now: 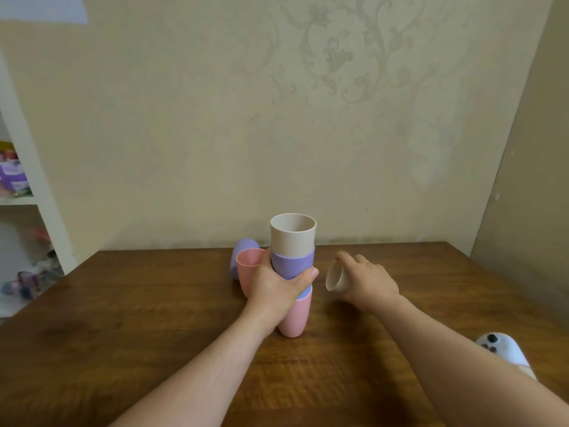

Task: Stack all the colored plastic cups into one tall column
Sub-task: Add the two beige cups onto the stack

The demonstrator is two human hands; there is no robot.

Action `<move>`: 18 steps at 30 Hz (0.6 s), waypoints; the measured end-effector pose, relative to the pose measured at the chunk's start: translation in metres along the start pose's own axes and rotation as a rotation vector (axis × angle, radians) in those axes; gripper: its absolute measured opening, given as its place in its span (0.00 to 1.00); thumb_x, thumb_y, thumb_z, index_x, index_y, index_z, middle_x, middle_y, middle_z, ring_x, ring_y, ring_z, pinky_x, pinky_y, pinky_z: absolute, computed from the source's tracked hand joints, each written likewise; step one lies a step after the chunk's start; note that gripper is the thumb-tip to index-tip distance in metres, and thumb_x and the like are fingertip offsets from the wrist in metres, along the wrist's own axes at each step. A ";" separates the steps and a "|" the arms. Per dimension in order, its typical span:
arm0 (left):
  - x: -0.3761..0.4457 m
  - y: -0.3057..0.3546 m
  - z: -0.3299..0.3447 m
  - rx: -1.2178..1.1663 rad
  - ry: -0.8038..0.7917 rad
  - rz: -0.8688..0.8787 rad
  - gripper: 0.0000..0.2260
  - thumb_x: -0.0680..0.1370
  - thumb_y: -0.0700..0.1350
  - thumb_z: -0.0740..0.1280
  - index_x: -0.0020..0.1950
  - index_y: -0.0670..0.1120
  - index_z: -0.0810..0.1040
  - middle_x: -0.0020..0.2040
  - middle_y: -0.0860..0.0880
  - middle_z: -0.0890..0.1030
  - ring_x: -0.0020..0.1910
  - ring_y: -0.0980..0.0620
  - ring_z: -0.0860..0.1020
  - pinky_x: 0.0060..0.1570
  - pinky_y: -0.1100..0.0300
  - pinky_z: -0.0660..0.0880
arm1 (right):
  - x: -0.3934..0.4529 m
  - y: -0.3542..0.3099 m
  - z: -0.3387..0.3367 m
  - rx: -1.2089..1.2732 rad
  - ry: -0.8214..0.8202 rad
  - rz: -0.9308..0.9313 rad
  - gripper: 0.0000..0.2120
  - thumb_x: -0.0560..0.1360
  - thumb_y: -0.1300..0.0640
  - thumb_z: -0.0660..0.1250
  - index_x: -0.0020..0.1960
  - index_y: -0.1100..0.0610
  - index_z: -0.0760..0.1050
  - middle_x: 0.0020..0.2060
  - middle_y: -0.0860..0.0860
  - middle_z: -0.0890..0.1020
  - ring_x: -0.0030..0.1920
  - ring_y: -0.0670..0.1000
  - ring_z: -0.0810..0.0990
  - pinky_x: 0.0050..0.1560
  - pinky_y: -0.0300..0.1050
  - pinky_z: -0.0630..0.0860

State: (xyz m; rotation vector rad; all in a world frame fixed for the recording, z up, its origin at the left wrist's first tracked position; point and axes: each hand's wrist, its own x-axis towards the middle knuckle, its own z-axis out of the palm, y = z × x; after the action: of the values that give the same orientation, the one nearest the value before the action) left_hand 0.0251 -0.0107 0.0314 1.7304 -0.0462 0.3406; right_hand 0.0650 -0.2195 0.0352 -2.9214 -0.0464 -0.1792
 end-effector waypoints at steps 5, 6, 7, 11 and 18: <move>-0.003 0.001 0.001 -0.021 -0.008 -0.007 0.25 0.71 0.52 0.85 0.64 0.52 0.80 0.56 0.54 0.86 0.56 0.53 0.85 0.58 0.50 0.85 | -0.011 0.009 0.011 0.640 0.090 0.161 0.50 0.67 0.47 0.85 0.81 0.50 0.63 0.73 0.52 0.76 0.70 0.58 0.77 0.68 0.58 0.79; -0.004 0.001 0.001 -0.032 -0.008 -0.002 0.25 0.71 0.52 0.85 0.64 0.52 0.80 0.56 0.54 0.87 0.56 0.53 0.86 0.58 0.50 0.85 | -0.015 0.009 0.016 0.712 0.088 0.182 0.51 0.66 0.47 0.86 0.81 0.50 0.63 0.73 0.52 0.76 0.70 0.58 0.77 0.69 0.59 0.79; -0.005 0.002 0.001 -0.043 -0.009 -0.002 0.24 0.71 0.51 0.85 0.63 0.51 0.80 0.55 0.53 0.87 0.56 0.52 0.86 0.57 0.51 0.85 | -0.018 0.009 0.021 0.763 0.100 0.194 0.51 0.66 0.48 0.87 0.81 0.49 0.64 0.73 0.51 0.77 0.70 0.57 0.77 0.70 0.59 0.79; -0.006 0.005 -0.003 -0.060 -0.043 0.006 0.31 0.70 0.49 0.86 0.69 0.52 0.77 0.58 0.55 0.87 0.58 0.55 0.85 0.59 0.52 0.84 | -0.031 0.005 0.036 0.880 0.145 0.185 0.48 0.64 0.49 0.87 0.78 0.47 0.67 0.70 0.49 0.78 0.66 0.54 0.79 0.69 0.57 0.79; -0.007 0.032 -0.013 -0.075 -0.010 0.044 0.46 0.70 0.46 0.86 0.82 0.54 0.66 0.58 0.67 0.76 0.59 0.59 0.81 0.55 0.65 0.79 | -0.042 -0.001 0.040 0.881 0.165 0.172 0.50 0.64 0.48 0.86 0.80 0.48 0.65 0.72 0.50 0.76 0.69 0.54 0.78 0.71 0.58 0.77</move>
State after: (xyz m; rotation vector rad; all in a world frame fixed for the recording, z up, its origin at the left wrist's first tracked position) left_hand 0.0094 -0.0055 0.0621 1.6589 -0.1026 0.3583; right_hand 0.0280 -0.2103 -0.0090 -2.0139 0.1220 -0.2820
